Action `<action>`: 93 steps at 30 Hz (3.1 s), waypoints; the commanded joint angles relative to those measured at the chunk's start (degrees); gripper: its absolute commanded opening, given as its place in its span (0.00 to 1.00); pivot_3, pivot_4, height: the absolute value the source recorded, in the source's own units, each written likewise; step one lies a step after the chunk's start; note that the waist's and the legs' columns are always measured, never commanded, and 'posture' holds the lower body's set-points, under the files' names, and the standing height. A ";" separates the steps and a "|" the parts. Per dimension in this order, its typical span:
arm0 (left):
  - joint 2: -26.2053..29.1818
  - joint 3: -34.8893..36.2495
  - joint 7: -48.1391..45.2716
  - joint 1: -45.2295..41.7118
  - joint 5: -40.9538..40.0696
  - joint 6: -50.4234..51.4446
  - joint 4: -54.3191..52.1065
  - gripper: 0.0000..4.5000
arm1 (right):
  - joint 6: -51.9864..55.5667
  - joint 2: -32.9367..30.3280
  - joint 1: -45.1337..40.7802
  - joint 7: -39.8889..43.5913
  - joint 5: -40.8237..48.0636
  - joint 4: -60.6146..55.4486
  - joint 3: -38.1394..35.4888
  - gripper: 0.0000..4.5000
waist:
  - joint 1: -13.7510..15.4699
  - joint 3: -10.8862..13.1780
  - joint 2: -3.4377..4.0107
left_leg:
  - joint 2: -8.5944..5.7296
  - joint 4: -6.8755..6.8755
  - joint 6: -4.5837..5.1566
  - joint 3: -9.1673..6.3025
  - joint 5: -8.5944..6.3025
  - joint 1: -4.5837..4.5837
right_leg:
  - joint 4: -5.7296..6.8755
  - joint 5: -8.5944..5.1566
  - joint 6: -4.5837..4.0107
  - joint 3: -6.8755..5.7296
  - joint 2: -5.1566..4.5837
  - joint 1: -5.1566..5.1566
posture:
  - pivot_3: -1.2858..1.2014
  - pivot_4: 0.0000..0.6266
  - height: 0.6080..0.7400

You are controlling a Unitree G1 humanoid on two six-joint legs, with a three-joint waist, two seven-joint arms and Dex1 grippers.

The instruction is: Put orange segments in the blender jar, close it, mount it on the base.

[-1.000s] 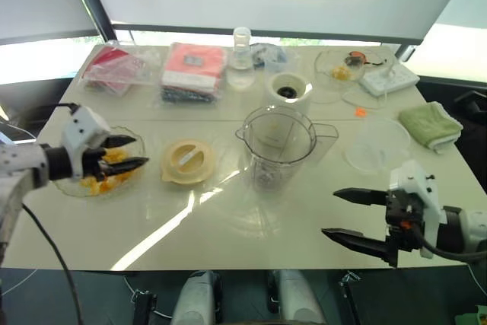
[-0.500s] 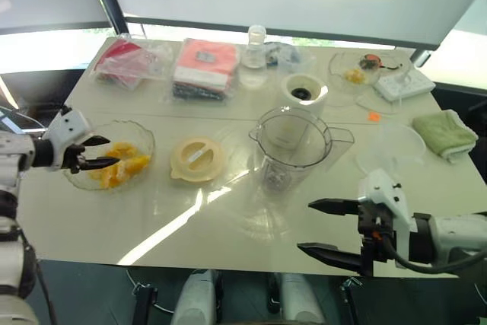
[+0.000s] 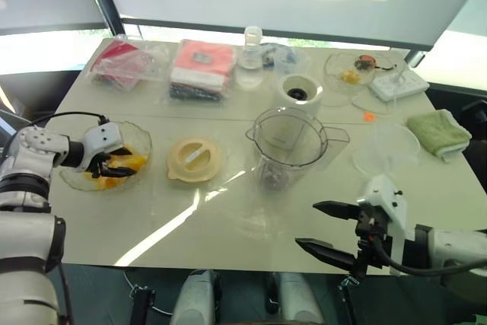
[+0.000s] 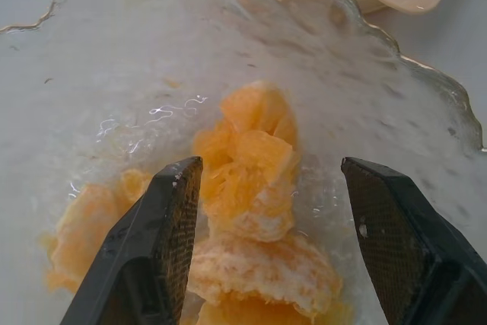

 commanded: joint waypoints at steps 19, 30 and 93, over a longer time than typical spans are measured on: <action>-6.01 -2.32 12.51 -2.31 8.07 3.60 5.83 0.62 | -5.03 -0.06 1.60 -6.30 2.36 -3.75 2.16 1.00 | 0.18 -0.22 -0.11 | -0.01 0.12 0.01 -0.03 0.00 0.16 | 0.09 0.10 0.15 0.02 -0.01 0.22 | 0.52 0.24 1.00; -6.08 -1.54 12.81 -1.44 8.13 4.26 5.93 0.01 | -5.15 -0.25 0.09 -6.73 1.60 -2.76 3.21 1.00 | 0.00 -0.36 -0.10 | 0.03 0.12 0.01 -0.08 0.00 0.77 | 0.10 0.00 -0.02 0.12 -0.03 0.70 | 0.52 0.24 1.00; -42.50 -1.99 -12.60 -29.26 -12.37 16.41 -8.36 0.50 | -13.65 19.99 11.55 -7.14 -13.60 2.27 -0.28 1.00 | 1.47 -0.35 -0.29 | -0.20 0.86 0.27 -0.21 -0.14 0.01 | 0.56 0.01 0.09 0.44 0.28 0.19 | 0.52 0.24 1.00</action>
